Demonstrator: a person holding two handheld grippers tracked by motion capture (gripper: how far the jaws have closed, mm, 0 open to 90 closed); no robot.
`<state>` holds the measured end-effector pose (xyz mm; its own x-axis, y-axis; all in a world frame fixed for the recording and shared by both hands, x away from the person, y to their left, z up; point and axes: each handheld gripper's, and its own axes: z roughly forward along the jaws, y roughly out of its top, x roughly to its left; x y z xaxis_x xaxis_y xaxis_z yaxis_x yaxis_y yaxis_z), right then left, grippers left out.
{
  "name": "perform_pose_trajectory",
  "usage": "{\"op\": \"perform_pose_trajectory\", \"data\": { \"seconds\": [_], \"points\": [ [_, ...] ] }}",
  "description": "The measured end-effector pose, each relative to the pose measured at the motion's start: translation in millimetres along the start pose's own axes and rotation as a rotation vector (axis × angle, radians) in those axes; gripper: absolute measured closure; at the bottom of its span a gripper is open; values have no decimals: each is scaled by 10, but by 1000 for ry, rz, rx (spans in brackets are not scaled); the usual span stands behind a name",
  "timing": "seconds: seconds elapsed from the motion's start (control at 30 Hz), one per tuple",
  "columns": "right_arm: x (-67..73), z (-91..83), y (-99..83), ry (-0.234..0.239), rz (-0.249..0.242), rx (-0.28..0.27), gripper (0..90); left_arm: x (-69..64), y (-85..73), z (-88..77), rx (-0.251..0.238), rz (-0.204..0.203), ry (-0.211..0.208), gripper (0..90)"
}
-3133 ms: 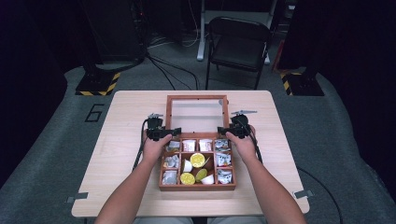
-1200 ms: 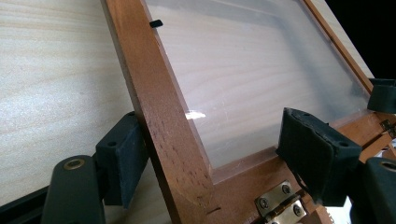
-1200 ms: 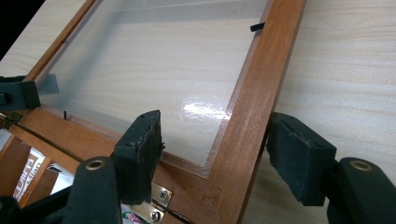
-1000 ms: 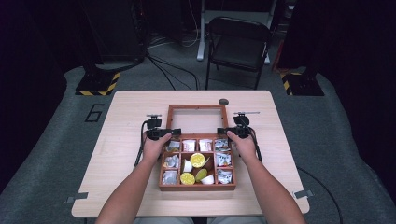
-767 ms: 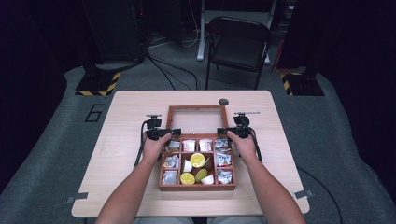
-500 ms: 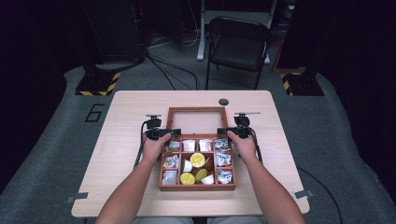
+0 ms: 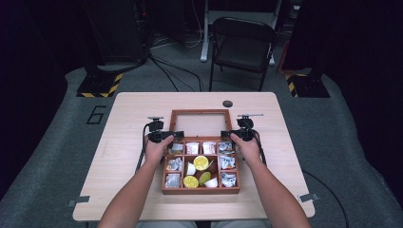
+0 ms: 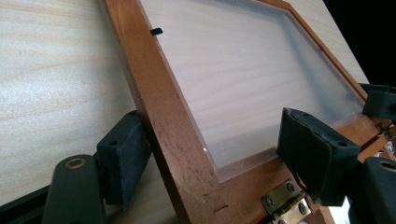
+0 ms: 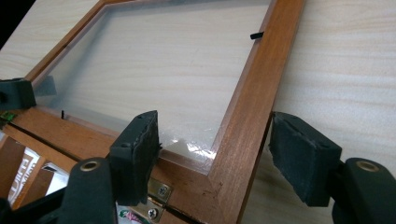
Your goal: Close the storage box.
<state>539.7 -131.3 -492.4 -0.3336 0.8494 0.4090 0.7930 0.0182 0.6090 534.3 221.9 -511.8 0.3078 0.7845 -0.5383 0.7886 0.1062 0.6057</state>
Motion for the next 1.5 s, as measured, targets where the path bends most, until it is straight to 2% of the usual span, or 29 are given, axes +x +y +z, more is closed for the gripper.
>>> {"op": "perform_pose_trajectory", "data": {
  "seconds": [0.1, 0.13, 0.2, 0.23, 0.27, 0.4, 0.5, 0.6, 0.63, 0.67, 0.7, 0.8, 0.9, 0.93, 0.97, 1.03, 1.1, 1.17, 1.2, 1.27, 1.3, 1.4, 1.5],
  "points": [
    [-36, -3, -8, 8, 23, -6, 334, 5, 4, -23, -3, 6, 12, 278],
    [-45, -28, -7, -6, 26, -6, 334, 20, 10, -57, -8, 14, 28, 284],
    [-39, -63, -5, -31, 9, -9, 338, 35, 15, -100, -6, 9, 36, 303],
    [-40, -83, 0, -38, -5, -14, 338, 41, 17, -118, -5, 8, 41, 308],
    [-30, -108, -2, -45, -12, -17, 341, 54, 19, -138, -2, 25, 45, 308],
    [45, -211, -2, -82, -106, -41, 352, 39, 23, -190, 2, 40, 56, 315],
    [136, -292, -4, -50, -135, -56, 359, 9, 27, -231, 4, 71, 54, 323],
    [276, -361, -22, -27, -184, -63, 357, -32, 32, -268, -5, 74, 47, 326],
    [321, -373, -32, -17, -211, -58, 355, -51, 33, -277, -12, 68, 43, 329],
    [372, -386, -52, -12, -235, -50, 354, -56, 38, -295, -7, 82, 40, 331],
    [421, -398, -74, -12, -265, -46, 354, -78, 37, -307, -12, 76, 37, 331],
    [559, -422, -139, 0, -348, -33, 359, -113, 42, -337, -16, 92, 30, 332],
    [676, -441, -200, 28, -381, -33, 383, -150, 38, -359, -23, 81, 25, 332],
    [676, -441, -200, 28, -381, -33, 383, -150, 38, -359, -23, 81, 25, 332],
    [740, -446, -252, 69, -385, -22, 421, -168, 35, -376, -22, 92, 24, 332],
    [786, -448, -298, 82, -407, -12, 430, -187, 31, -400, -15, 108, 20, 332],
    [857, -446, -365, 87, -433, -1, 430, -208, 26, -405, -22, 103, 18, 332],
    [937, -448, -439, 94, -467, 8, 430, -244, 27, -445, -17, 131, 13, 332],
    [973, -443, -475, 99, -482, 12, 430, -266, 24, -456, -23, 119, 10, 332],
    [1045, -427, -547, 105, -507, 20, 430, -278, 26, -479, -23, 132, 6, 332],
    [1072, -421, -574, 108, -516, 27, 430, -293, 24, -490, -27, 123, 4, 332],
    [1160, -390, -666, 108, -556, 51, 426, -290, 28, -511, -24, 143, 3, 332],
    [1183, -371, -711, 109, -559, 53, 418, -292, 25, -522, -25, 142, -1, 332]
  ]
}}
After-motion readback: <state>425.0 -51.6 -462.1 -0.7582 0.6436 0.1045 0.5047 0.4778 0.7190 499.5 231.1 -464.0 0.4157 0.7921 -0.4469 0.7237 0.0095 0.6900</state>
